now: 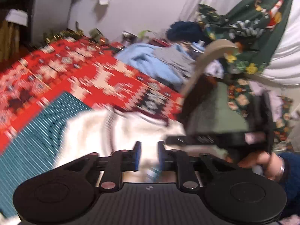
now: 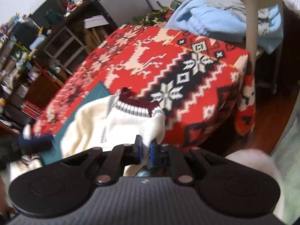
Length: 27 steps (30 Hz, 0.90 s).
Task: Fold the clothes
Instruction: 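Lift the sweater by its hem with both grippers and shake it open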
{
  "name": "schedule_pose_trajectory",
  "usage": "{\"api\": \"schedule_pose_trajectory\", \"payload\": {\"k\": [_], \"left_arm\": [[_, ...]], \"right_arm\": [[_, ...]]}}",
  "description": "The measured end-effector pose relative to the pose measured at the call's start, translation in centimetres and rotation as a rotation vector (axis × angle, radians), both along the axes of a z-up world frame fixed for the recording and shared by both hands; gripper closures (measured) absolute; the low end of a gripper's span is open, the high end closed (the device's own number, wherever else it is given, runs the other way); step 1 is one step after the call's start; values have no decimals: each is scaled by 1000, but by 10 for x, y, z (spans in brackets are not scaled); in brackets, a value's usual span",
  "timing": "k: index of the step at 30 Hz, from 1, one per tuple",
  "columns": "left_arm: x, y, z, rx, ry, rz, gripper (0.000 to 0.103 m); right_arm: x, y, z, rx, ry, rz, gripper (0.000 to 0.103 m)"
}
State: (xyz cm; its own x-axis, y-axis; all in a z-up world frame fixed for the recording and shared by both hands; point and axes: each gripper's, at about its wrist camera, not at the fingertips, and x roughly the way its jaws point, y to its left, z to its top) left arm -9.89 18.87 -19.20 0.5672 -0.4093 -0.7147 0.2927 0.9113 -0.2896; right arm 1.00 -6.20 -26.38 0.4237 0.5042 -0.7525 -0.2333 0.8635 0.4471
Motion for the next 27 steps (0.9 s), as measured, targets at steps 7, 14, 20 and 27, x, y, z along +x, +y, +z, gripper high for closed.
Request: {"api": "schedule_pose_trajectory", "payload": {"k": [7, 14, 20, 27], "left_arm": [[77, 22, -43, 202, 102, 4, 62], [87, 35, -84, 122, 271, 46, 74], [66, 42, -64, 115, 208, 124, 93], [7, 84, 50, 87, -89, 259, 94]], "right_arm": [[9, -9, -6, 39, 10, 10, 95], [7, -7, 1, 38, 15, 41, 95], [3, 7, 27, -1, -72, 95, 95], [0, 25, 110, -28, -313, 141, 96]]}}
